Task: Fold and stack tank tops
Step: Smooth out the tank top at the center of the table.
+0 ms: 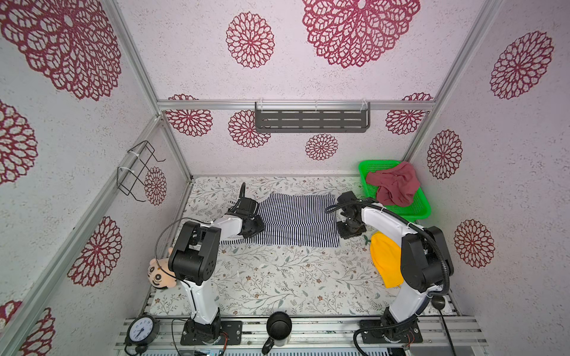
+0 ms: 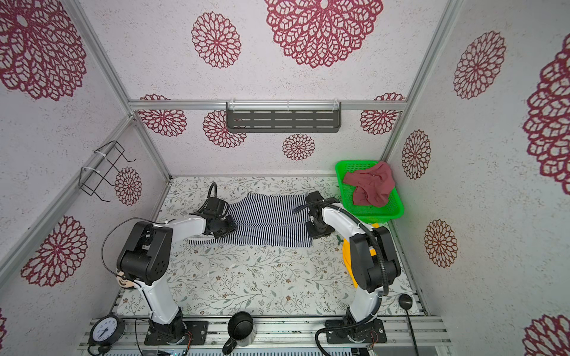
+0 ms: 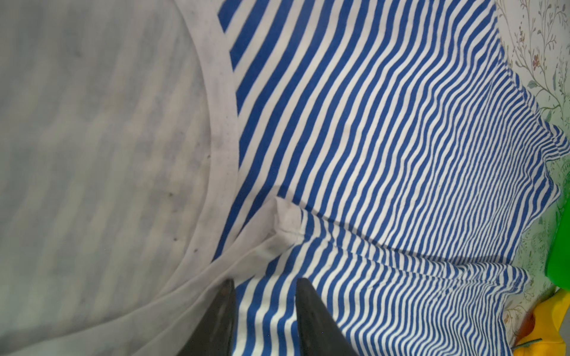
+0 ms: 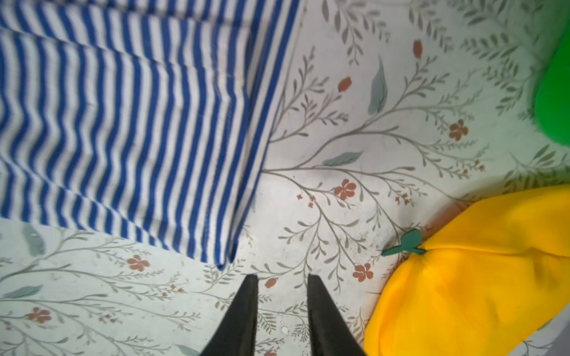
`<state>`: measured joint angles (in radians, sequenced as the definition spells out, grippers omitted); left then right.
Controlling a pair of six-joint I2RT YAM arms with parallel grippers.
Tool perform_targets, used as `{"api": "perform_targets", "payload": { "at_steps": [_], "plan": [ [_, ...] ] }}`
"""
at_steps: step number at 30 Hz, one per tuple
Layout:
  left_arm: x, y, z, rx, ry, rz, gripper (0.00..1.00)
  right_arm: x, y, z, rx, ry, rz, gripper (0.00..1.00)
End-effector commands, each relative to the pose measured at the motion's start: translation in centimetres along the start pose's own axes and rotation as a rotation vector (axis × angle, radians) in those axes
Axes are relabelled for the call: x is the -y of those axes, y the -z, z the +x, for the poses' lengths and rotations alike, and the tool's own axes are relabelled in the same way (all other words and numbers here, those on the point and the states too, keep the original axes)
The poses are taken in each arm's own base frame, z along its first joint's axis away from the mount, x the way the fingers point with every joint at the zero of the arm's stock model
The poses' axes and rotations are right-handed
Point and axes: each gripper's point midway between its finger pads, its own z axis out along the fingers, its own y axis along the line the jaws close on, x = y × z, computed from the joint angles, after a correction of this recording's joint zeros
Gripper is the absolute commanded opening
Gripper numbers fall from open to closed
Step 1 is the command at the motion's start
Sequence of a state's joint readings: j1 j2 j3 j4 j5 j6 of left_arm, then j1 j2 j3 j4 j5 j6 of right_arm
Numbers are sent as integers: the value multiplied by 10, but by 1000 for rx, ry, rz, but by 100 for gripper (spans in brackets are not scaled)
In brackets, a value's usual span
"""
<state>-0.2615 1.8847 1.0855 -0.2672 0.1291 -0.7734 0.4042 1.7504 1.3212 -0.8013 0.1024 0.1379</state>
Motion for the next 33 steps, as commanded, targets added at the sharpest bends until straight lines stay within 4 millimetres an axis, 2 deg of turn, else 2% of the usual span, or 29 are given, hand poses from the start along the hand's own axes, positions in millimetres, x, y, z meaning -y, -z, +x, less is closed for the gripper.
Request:
{"api": "perform_targets", "payload": {
  "at_steps": [1,4,7,9,12,18,21,24,27,29,31,33],
  "plan": [
    [-37,-11,16,-41,28,-122,37,-34,25,-31,139,-53,-98,30],
    [-35,-11,14,-35,29,-119,37,-57,11,-33,133,-79,-149,25],
    [-36,-13,15,-37,29,-122,37,-61,-17,-20,81,-110,-151,22],
    [-38,-13,16,-42,27,-128,37,-52,-33,-7,43,-130,-115,19],
    [-40,-13,17,-42,24,-135,37,-32,-44,11,4,-177,-75,18],
    [-38,-10,14,-27,22,-129,39,-1,-51,48,-61,-223,-4,18],
    [-31,-1,8,-10,15,-112,44,7,-46,56,-67,-234,16,18],
    [-7,24,-7,31,-9,-50,58,8,-23,42,-3,-241,-8,19],
    [12,56,-27,87,-48,-23,63,2,3,17,82,-246,-62,23],
    [18,70,-35,111,-70,-21,64,2,8,4,115,-247,-71,27],
    [19,70,-38,110,-76,-21,64,-1,5,-6,125,-253,-80,28],
    [15,56,-32,73,-61,-24,64,-11,0,-19,152,-279,-131,29]
  ]
}}
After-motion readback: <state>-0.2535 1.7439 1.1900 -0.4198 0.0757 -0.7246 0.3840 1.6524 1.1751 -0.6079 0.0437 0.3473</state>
